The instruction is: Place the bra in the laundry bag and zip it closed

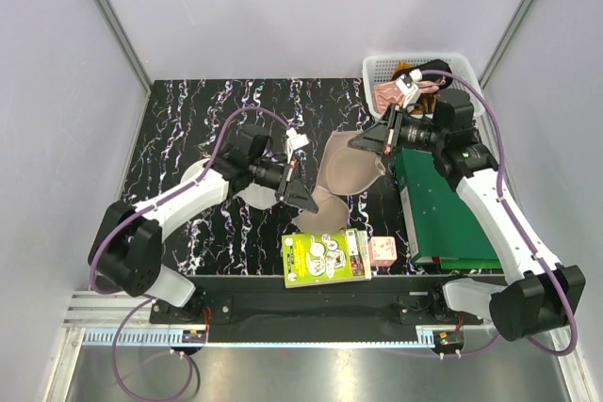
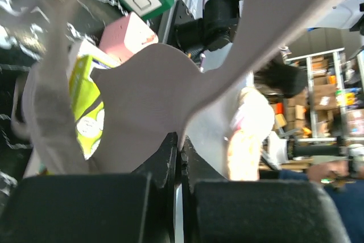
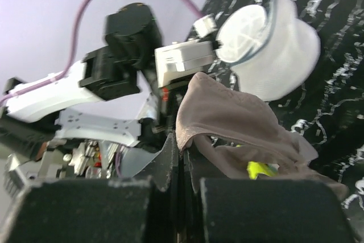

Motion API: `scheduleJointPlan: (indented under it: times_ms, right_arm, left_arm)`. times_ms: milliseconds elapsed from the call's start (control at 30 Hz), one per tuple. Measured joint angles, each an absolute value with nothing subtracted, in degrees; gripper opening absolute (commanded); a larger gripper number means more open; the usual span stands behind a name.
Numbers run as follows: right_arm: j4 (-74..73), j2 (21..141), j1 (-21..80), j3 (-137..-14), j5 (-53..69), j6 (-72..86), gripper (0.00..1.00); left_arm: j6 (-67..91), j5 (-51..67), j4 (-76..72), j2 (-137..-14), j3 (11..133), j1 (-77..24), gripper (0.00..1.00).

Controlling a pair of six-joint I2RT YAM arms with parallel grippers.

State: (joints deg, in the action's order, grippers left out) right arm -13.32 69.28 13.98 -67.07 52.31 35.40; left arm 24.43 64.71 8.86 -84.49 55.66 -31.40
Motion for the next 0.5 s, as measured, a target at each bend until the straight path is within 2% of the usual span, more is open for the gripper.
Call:
scheduleJointPlan:
  times_ms: [200,500]
  right_arm:
    - [-12.4,69.8,14.7,-62.3,47.0,32.9,0.00]
    - [-10.2,81.1,14.6,-60.4,39.9,25.1,0.00]
  left_arm:
    - [24.9,66.0,17.0,-88.7,60.6,-31.4,0.02]
    - [21.5,61.9,32.3,-114.2,76.1,-28.3,0.06]
